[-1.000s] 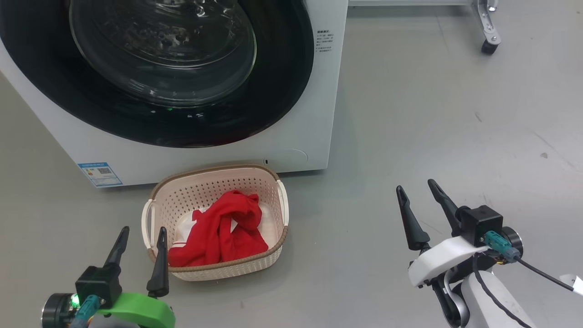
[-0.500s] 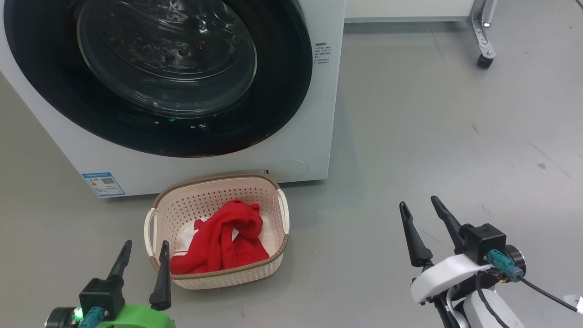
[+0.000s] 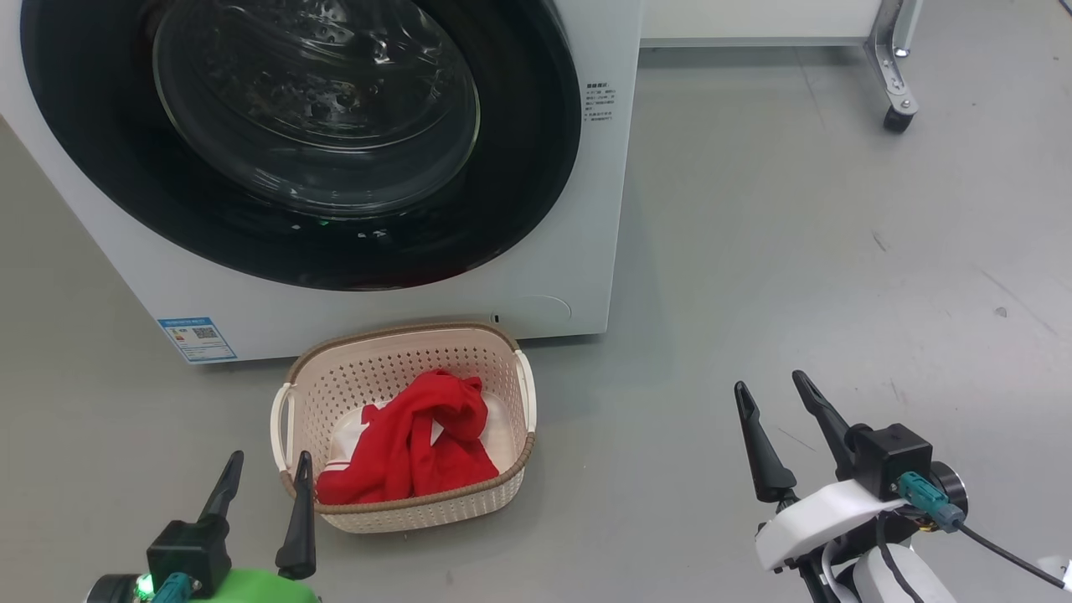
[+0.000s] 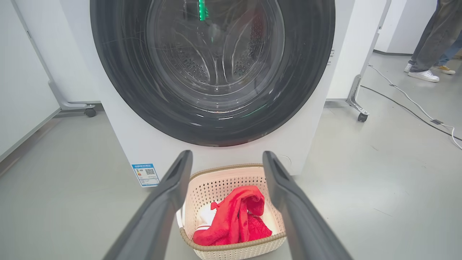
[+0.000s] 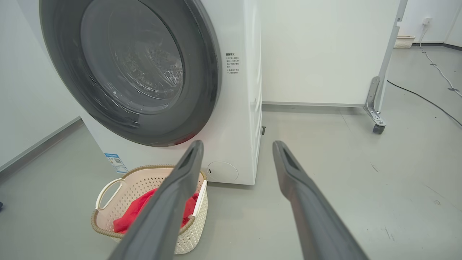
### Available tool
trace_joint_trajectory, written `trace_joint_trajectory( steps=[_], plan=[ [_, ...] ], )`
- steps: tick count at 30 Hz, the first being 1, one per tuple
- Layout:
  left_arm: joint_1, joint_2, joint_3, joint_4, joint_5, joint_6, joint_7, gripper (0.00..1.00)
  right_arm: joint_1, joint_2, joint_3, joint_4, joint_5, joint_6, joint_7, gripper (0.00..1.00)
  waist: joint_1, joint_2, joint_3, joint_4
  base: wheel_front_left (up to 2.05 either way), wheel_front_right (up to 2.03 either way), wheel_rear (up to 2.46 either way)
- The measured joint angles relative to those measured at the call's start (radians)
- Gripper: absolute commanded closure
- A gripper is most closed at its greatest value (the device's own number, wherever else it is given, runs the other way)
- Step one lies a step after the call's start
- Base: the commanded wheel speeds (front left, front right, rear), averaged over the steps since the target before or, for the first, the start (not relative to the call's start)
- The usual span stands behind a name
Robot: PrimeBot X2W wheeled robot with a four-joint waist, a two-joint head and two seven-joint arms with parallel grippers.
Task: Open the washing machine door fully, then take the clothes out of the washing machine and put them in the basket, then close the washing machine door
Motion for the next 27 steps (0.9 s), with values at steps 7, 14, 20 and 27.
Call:
trace_joint_trajectory(
  steps=[7, 14, 20, 27],
  plan=[
    [0.002, 0.000, -0.001, -0.014, 0.000, 0.009, 0.003, 0.00, 0.002, 0.000, -0.002, -0.010, 0.000, 0.000, 0.000, 0.00, 0.0000, 0.0000, -0.003, 0.003, 0.00, 0.00, 0.00],
    [0.003, 0.000, -0.001, -0.023, 0.000, 0.010, 0.010, 0.00, 0.019, 0.001, -0.002, -0.013, -0.001, 0.000, 0.000, 0.00, 0.0000, 0.0000, -0.004, 0.006, 0.00, 0.00, 0.00],
    [0.004, 0.000, -0.001, -0.029, 0.001, 0.017, 0.010, 0.00, 0.019, 0.001, -0.002, -0.016, -0.002, 0.000, 0.000, 0.00, 0.0000, 0.0000, -0.002, 0.006, 0.00, 0.00, 0.00],
    [0.004, 0.001, -0.002, -0.037, 0.001, 0.018, 0.010, 1.00, 0.019, 0.001, -0.003, -0.017, -0.002, 0.000, 0.000, 1.00, 0.0000, 0.0000, -0.002, 0.005, 0.00, 0.00, 0.00]
  ],
)
